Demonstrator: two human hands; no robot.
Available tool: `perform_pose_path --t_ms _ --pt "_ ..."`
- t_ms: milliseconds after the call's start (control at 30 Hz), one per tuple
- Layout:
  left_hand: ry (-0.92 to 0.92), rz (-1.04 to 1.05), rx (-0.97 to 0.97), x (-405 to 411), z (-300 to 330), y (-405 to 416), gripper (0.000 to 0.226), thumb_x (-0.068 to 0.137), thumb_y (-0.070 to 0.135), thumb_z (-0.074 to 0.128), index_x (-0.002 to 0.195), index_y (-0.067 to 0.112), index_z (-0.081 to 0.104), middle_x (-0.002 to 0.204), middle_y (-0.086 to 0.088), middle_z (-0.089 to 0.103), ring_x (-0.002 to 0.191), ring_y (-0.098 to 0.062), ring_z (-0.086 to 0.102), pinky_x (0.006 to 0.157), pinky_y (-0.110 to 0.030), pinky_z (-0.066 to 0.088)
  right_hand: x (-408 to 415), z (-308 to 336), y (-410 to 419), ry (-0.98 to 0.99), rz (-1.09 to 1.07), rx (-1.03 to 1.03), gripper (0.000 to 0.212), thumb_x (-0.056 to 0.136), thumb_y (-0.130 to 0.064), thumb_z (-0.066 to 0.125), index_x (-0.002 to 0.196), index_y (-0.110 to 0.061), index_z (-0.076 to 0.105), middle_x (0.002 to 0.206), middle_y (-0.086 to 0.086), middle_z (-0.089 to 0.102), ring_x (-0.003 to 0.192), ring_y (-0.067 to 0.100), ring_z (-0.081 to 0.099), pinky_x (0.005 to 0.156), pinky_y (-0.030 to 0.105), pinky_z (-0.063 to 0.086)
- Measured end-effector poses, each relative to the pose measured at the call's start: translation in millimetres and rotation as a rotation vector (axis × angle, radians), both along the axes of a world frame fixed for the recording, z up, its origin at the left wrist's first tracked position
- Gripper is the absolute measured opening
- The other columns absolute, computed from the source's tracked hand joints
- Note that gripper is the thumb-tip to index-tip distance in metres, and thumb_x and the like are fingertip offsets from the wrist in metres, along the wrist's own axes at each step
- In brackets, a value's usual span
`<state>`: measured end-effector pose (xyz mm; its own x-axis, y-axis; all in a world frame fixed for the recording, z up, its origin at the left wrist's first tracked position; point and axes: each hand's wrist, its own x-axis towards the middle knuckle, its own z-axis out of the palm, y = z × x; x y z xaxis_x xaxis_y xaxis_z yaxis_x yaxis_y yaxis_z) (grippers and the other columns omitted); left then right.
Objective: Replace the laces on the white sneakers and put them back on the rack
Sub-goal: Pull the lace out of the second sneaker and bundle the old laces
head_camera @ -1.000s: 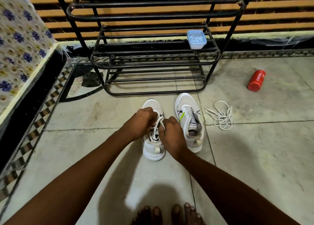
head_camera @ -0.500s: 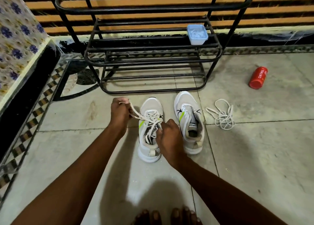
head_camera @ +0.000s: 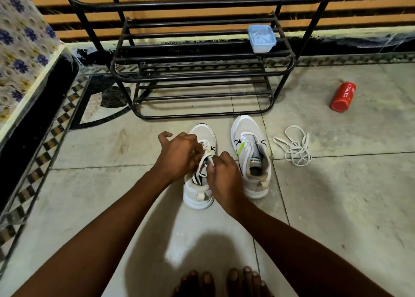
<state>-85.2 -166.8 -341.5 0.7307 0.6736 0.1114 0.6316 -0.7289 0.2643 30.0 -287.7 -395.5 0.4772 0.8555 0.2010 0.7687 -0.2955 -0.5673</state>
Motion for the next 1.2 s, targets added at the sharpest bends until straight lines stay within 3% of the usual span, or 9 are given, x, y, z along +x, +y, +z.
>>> perform_pose_path --t_ms 167,267,400,500,667,800,900,1000,1200 --pt "-0.445 0.007 -0.117 1 0 -2 0.023 0.070 -0.002 0.058 0.076 0.016 0.072 0.077 0.009 0.063 0.070 -0.011 0.064 0.069 -0.034 0.054 0 -3 -1 -0.014 0.025 0.022 0.032 0.094 -0.026 0.039 0.090 -0.005 0.063 0.091 0.015 0.054 0.078 0.038 0.056 0.071 0.043 0.050" --pt "-0.843 0.392 -0.160 -2 11 18 0.032 0.078 -0.007 0.052 0.074 0.021 0.066 0.076 0.000 0.067 0.072 -0.018 0.068 0.071 -0.033 0.057 0 -7 -1 -0.028 0.004 0.023 0.035 0.095 -0.027 0.037 0.092 -0.005 0.063 0.093 0.016 0.055 0.079 0.038 0.056 0.072 0.045 0.051" --pt "-1.532 0.898 -0.585 4 35 63 0.033 0.097 -0.009 0.045 0.076 0.014 0.053 0.083 -0.016 0.063 0.056 -0.022 0.069 0.052 -0.036 0.057 -3 -6 -3 -0.043 -0.004 -0.004 0.036 0.094 -0.027 0.036 0.096 -0.005 0.064 0.096 0.016 0.056 0.081 0.038 0.058 0.074 0.045 0.053" --pt "-1.673 1.046 -0.634 -15 23 89 0.030 0.095 -0.006 0.044 0.077 0.018 0.050 0.077 -0.010 0.056 0.056 -0.019 0.053 0.055 -0.031 0.045 -3 -3 -2 -0.045 -0.016 -0.028 0.035 0.091 -0.027 0.037 0.093 -0.005 0.065 0.093 0.015 0.056 0.078 0.037 0.059 0.071 0.042 0.054" --pt "-1.144 0.964 -0.439 -67 -10 91 0.019 0.086 0.014 0.056 0.073 0.027 0.060 0.079 -0.008 0.068 0.061 -0.024 0.059 0.057 -0.044 0.053 9 -6 -9 -0.038 -0.038 0.026 0.035 0.090 -0.028 0.040 0.081 -0.002 0.062 0.084 0.016 0.055 0.073 0.039 0.059 0.062 0.041 0.051" --pt "-0.588 0.548 -0.469 -65 -30 28 0.016 0.082 0.007 0.070 0.086 0.023 0.072 0.090 0.000 0.074 0.079 -0.019 0.067 0.072 -0.035 0.056 7 3 -3 -0.049 0.046 0.014 0.036 0.085 -0.026 0.052 0.115 -0.007 0.061 0.104 0.013 0.054 0.094 0.037 0.057 0.083 0.046 0.053" --pt "-0.506 0.258 -0.352 -62 -40 -14 0.037 0.079 0.034 0.073 0.114 0.022 0.069 0.116 0.006 0.069 0.105 -0.015 0.062 0.091 -0.035 0.049 2 13 6 -0.045 0.126 0.008 0.053 0.077 -0.008 0.062 0.130 -0.013 0.057 0.116 0.009 0.051 0.104 0.033 0.053 0.087 0.044 0.052" --pt "-0.451 0.009 -0.334 -55 -43 -25 0.053 0.089 0.043 0.071 0.136 0.021 0.060 0.136 0.006 0.063 0.127 -0.015 0.056 0.105 -0.031 0.042 5 15 15 -0.003 0.187 -0.001 0.041 0.078 -0.003 0.059 0.117 -0.014 0.065 0.115 0.006 0.051 0.105 0.030 0.053 0.086 0.046 0.053" --pt "-0.267 -0.049 -0.258 -43 -52 -29 0.055 0.096 0.042 0.052 0.145 0.018 0.049 0.140 -0.001 0.059 0.124 -0.022 0.056 0.099 -0.036 0.047 19 35 37 -0.182 0.358 -0.081 0.013 0.086 -0.009 0.061 0.098 -0.007 0.066 0.107 0.012 0.055 0.095 0.036 0.060 0.074 0.043 0.055"
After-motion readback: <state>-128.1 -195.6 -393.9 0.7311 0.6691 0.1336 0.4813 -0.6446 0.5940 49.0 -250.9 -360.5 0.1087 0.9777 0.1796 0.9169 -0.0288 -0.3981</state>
